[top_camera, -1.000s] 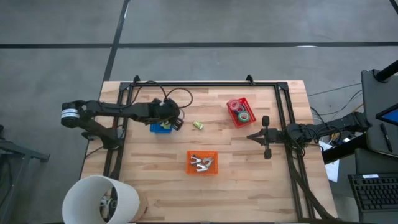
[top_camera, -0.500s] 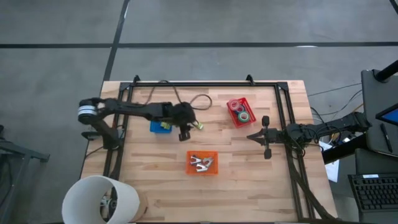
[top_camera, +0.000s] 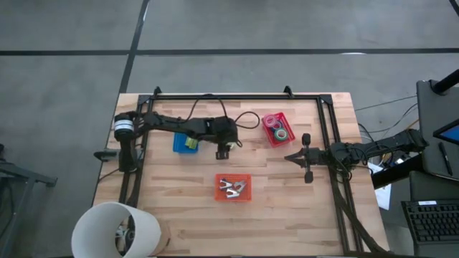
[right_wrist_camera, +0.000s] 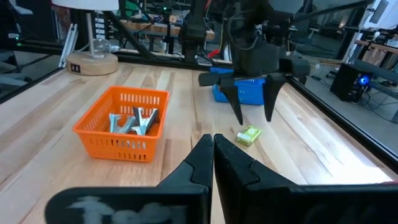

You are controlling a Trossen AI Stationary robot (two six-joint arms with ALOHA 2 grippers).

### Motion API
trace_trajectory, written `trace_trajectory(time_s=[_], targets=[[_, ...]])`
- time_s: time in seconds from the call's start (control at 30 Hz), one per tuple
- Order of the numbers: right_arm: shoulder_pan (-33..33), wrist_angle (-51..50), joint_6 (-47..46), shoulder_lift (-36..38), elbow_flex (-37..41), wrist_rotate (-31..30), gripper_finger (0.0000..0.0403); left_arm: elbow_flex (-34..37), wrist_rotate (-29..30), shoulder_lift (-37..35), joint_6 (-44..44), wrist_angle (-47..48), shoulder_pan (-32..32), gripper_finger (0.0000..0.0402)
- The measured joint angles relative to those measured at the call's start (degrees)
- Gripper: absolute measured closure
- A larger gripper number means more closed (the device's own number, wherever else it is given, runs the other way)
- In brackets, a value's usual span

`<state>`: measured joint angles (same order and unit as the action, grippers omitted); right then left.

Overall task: Pick and place Stapler, Stapler remover, tape
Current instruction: Put the green staple wire box into the blue basket

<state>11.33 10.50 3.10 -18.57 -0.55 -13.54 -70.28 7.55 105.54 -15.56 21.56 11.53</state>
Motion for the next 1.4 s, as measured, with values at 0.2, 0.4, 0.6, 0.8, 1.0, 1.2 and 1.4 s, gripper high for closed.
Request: trace_trajectory(time_s=[0.2,0.4,0.6,0.8,1.0,1.2,1.4], targets=[[-0.02,-0.01,-0.03,0.04,0.01,0.0,0.0394,0.11,0.15,1.83,-7.33,0.93,0.01,0.0161],[-0.04,-0.04,0.07,-0.04,0.01,-0.01,0.0394,0.11,2.51,4.33,-12.67,0.16,0.16,0.0161],[-0.02,-0.2,0.0,-0.02,0.01,0.02,0.0394,-0.2,2.5,6.68,-14.55,-0.55,0.39,0.0161],[-0.02,-0.21,-0.05,-0.02,0.01,0.02,0.0394,-0.09,-3.98,6.56,-8.39,0.06,1.16,0.0169],[-0.02,-0.22,0.01,-0.02,0.01,0.02,0.0394,-0.07,-11.12,6.6,1.39,0.84,3.48,0.02],[-0.02,-0.2,0.07,-0.02,0.01,0.02,0.0394,-0.22,-11.96,6.58,15.15,0.41,4.87,0.0236],[-0.02,-0.2,-0.03,-0.02,0.01,0.02,0.0394,-0.13,-11.08,6.38,24.38,-0.48,4.76,0.0273]])
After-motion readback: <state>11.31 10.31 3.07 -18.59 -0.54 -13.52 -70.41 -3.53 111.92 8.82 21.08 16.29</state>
